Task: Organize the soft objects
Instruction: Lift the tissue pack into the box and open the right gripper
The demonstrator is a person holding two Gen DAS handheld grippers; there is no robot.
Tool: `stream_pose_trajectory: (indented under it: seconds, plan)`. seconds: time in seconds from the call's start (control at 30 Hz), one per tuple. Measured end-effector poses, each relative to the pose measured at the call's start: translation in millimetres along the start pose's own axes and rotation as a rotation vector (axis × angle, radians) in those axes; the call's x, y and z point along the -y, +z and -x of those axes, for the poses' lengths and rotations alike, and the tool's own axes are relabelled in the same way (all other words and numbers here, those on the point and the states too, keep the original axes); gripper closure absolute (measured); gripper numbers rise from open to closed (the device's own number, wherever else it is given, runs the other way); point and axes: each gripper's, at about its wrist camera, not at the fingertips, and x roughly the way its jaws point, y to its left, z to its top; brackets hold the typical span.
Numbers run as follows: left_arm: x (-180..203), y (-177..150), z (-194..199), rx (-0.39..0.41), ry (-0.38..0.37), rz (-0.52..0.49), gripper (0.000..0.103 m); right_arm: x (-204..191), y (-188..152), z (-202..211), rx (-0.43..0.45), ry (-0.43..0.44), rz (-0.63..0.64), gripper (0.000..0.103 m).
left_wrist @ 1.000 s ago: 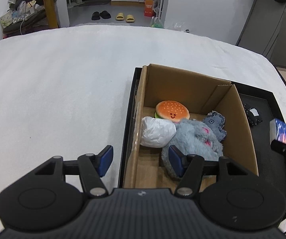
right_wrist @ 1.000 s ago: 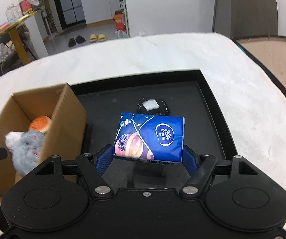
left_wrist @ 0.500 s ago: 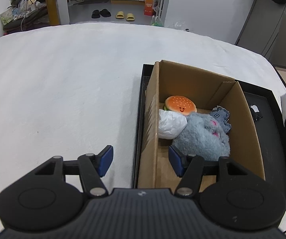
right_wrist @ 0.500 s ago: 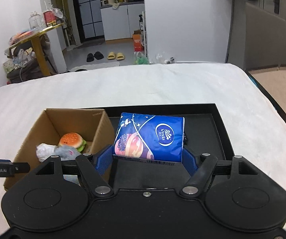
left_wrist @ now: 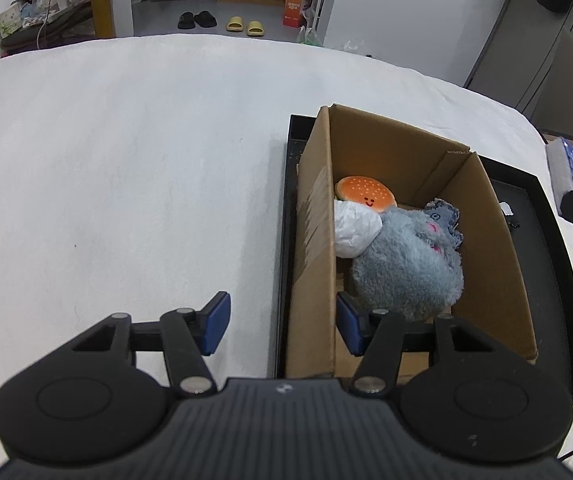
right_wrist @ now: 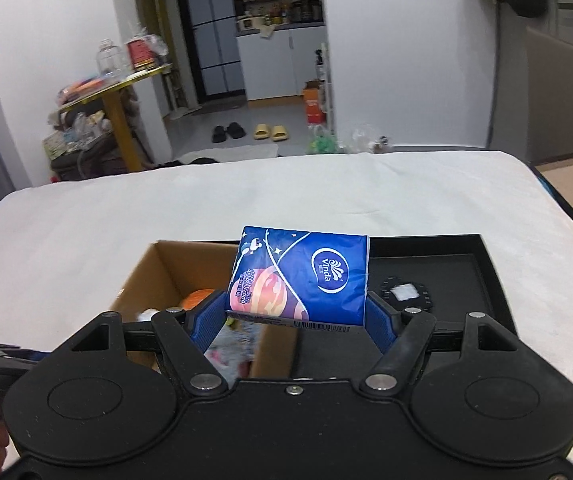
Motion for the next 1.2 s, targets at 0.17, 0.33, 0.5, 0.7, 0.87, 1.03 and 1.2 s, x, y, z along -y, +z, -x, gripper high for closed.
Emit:
stream_pose_trajectory:
  seconds: [0.17,0.33,0.5,0.7,0.87,1.03,1.2]
  plan:
    - [-3,-3,0,-0.001,-0.020,0.004,0.054,-13,0,0,-0.009,0.046,0.026,0.032]
    - [-4,-6,0,-0.012,-0.066,0.014,0.066,-26,-2,-4,-0.028,0.065,0.040,0.032]
    - [-4,-8,0,-0.018,-0.112,0.020,0.082,-41,-2,-5,-0.042,0.118,0.061,0.032]
    - [-6,-9,-2,-0.024,-0.146,0.032,0.087,-58,-4,-11,-0.085,0.153,0.077,0.031]
    - [-7,-9,-3,-0.024,-0.156,0.046,0.087,-70,-3,-16,-0.112,0.184,0.069,0.031]
    - [-11,-9,-3,-0.025,-0.164,0.063,0.087,-80,-1,-19,-0.136,0.230,0.061,0.031]
    - [-10,-9,-3,-0.027,-0.165,0.064,0.086,-81,-5,-20,-0.168,0.261,0.032,0.028]
